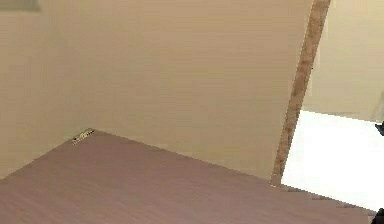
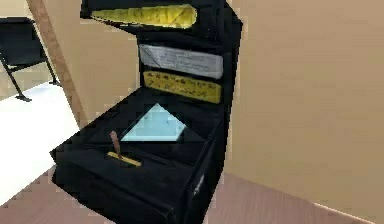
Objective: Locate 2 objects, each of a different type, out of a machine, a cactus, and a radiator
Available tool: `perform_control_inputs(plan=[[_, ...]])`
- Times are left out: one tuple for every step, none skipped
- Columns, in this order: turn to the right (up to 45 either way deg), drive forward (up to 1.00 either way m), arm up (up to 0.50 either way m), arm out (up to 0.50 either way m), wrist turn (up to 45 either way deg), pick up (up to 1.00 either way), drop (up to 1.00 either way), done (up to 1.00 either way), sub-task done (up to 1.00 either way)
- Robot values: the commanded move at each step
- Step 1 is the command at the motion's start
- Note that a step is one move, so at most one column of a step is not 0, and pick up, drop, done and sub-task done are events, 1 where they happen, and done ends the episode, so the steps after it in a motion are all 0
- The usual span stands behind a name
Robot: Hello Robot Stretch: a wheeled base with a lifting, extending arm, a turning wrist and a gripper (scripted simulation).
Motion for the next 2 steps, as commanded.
perform_control_inputs(plan=[[18.0, 0.00, 0.00, 0.00, 0.0, 0.00, 0.00, 0.00, 0.00], [0.0, 0.90, 0.00, 0.00, 0.0, 0.00, 0.00, 0.00, 0.00]])
